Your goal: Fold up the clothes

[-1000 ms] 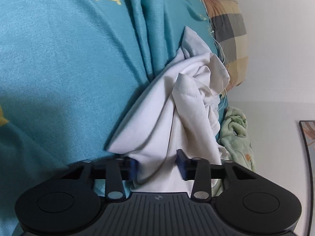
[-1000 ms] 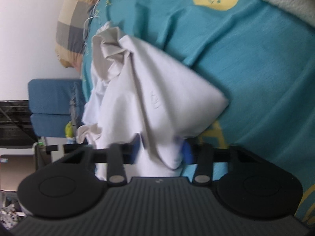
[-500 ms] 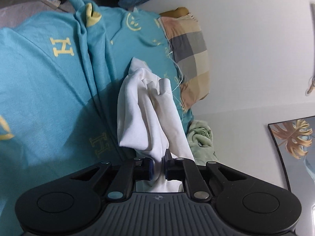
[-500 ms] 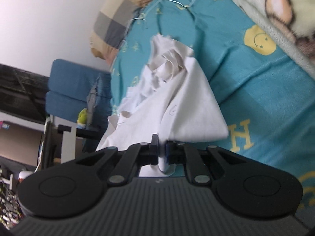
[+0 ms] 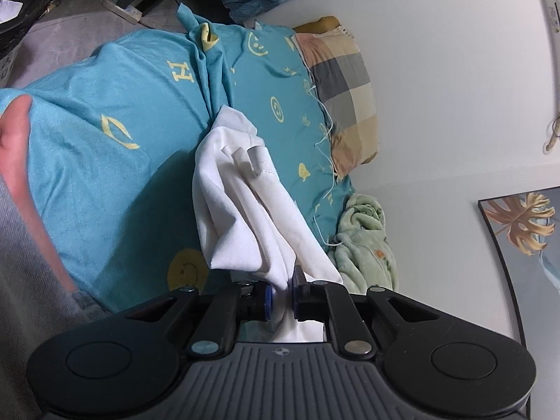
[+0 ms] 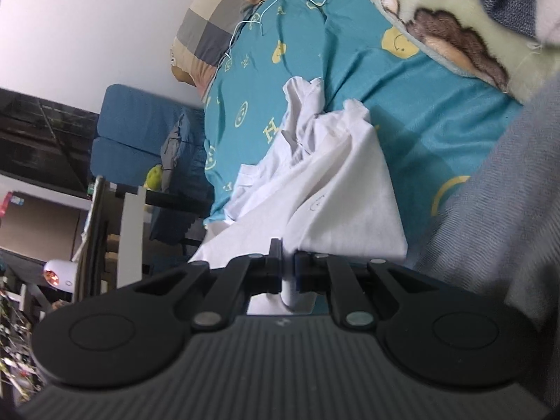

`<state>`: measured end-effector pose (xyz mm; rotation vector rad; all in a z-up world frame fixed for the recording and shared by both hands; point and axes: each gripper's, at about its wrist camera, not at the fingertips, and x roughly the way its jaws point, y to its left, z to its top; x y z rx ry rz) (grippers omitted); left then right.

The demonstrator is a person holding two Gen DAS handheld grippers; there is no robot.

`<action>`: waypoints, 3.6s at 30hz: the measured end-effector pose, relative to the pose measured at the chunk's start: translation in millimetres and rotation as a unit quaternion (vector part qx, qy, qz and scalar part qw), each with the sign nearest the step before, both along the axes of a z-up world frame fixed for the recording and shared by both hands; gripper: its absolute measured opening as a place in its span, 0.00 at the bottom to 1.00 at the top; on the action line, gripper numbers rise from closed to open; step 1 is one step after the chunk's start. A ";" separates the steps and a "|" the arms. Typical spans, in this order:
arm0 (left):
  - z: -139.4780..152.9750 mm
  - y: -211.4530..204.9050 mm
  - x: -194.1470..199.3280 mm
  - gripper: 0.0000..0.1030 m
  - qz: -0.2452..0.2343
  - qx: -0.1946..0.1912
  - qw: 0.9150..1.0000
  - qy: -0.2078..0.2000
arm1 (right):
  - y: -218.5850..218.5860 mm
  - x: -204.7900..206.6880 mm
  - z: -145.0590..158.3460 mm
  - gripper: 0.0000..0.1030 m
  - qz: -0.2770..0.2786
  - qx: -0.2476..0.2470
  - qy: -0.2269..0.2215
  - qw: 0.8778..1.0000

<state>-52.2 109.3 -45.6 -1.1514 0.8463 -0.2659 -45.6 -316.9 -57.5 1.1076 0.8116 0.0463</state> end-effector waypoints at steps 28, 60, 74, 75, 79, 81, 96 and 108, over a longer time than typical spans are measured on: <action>-107.2 -34.4 337.8 0.29 -0.018 0.069 0.996 0.045 | -28.4 304.9 -98.7 0.13 0.065 -0.052 0.024 0.996; -93.8 -107.2 342.9 0.76 -0.162 0.418 0.890 -0.077 | 27.3 324.1 -89.6 0.67 0.183 -0.360 -0.100 0.910; -69.2 -119.9 271.2 0.76 -0.192 0.450 0.865 -0.110 | 39.8 267.6 -71.1 0.67 0.177 -0.350 -0.070 0.917; -71.9 -121.5 271.4 0.77 -0.193 0.453 0.864 -0.109 | 41.7 268.5 -75.2 0.67 0.179 -0.354 -0.067 0.915; -87.6 -125.1 278.2 0.78 -0.198 0.457 0.862 -0.096 | 50.2 273.0 -89.2 0.68 0.188 -0.374 -0.063 0.906; -94.4 -124.7 282.9 0.79 -0.198 0.456 0.863 -0.090 | 52.8 274.9 -92.1 0.68 0.188 -0.381 -0.064 0.903; -53.0 -99.3 215.3 0.90 -0.149 0.392 0.906 -0.055 | 35.7 231.4 -42.6 0.67 0.157 -0.305 -0.060 0.937; -119.2 -50.1 212.5 0.88 -0.084 0.097 0.990 0.060 | 14.7 180.0 -56.3 0.70 0.123 -0.089 -0.014 0.988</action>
